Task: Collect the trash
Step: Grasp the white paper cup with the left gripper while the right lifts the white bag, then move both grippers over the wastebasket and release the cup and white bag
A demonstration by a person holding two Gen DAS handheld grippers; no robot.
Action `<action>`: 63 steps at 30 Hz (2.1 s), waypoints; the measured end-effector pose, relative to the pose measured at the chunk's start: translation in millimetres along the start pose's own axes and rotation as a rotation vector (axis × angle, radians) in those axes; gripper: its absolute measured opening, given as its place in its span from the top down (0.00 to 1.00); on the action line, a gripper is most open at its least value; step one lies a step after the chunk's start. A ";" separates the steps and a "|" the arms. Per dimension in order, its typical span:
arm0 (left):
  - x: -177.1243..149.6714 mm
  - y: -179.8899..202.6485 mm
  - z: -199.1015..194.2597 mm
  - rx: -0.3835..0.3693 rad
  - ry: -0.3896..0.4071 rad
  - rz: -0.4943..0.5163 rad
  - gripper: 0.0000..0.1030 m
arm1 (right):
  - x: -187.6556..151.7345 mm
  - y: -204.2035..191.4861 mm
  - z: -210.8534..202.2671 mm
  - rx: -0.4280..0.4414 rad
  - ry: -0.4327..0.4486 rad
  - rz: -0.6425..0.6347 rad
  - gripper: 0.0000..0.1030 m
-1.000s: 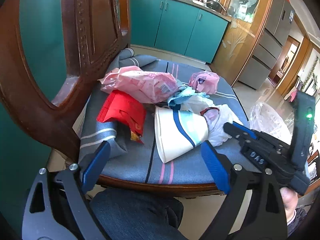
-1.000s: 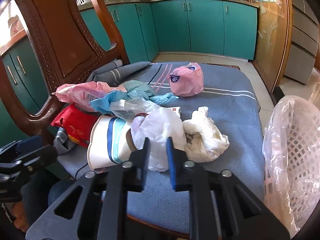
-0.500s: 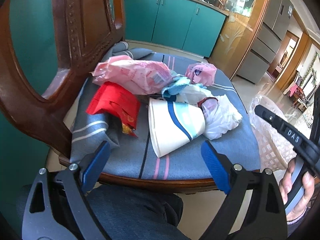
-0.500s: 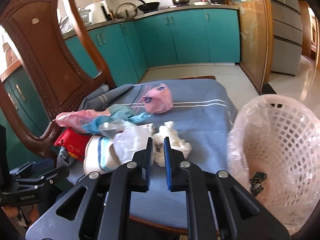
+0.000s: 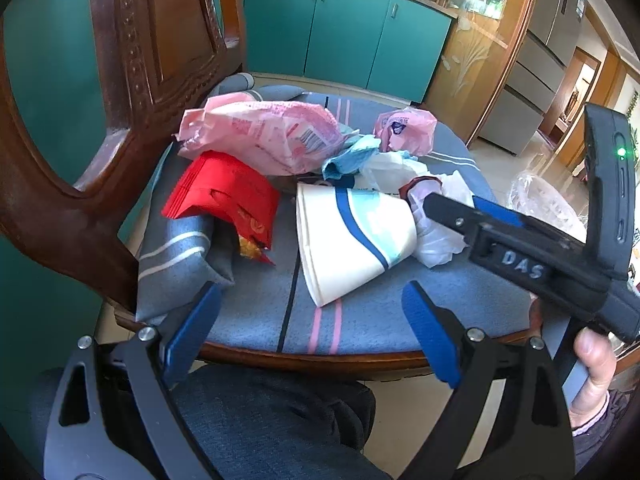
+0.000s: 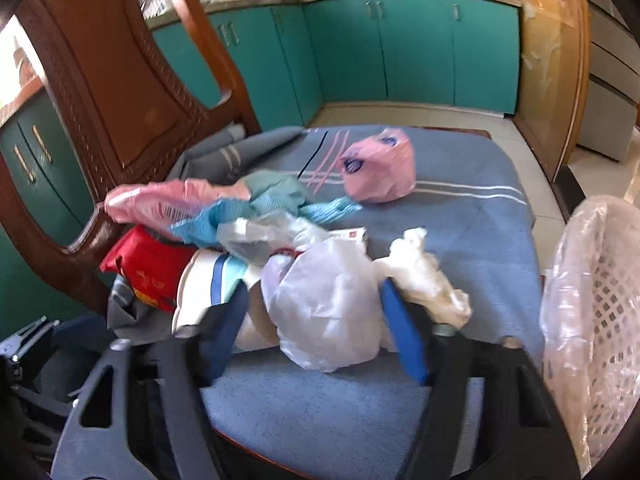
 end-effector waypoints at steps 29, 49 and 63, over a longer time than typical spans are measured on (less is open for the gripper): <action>37.9 5.1 98.2 -0.087 -0.133 -0.200 0.05 | -8.9 67.5 -85.7 0.026 0.151 0.156 0.80; 24.4 28.8 60.1 -0.152 -0.079 -0.111 0.16 | -14.5 76.2 -86.3 0.021 0.143 0.178 0.80; 38.7 124.8 40.9 -0.295 -0.023 0.095 0.16 | -30.2 189.0 -142.2 -0.320 0.228 0.315 0.80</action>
Point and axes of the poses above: each gripper's, at about its wrist camera, not at the fingertips, and z roughly the way its jaws point, y to its right, x to its top, the point moved 2 cm from there along z, roughly the way its jaws point, and after that the axes turned 13 degrees about -x, right-handed, at the moved point
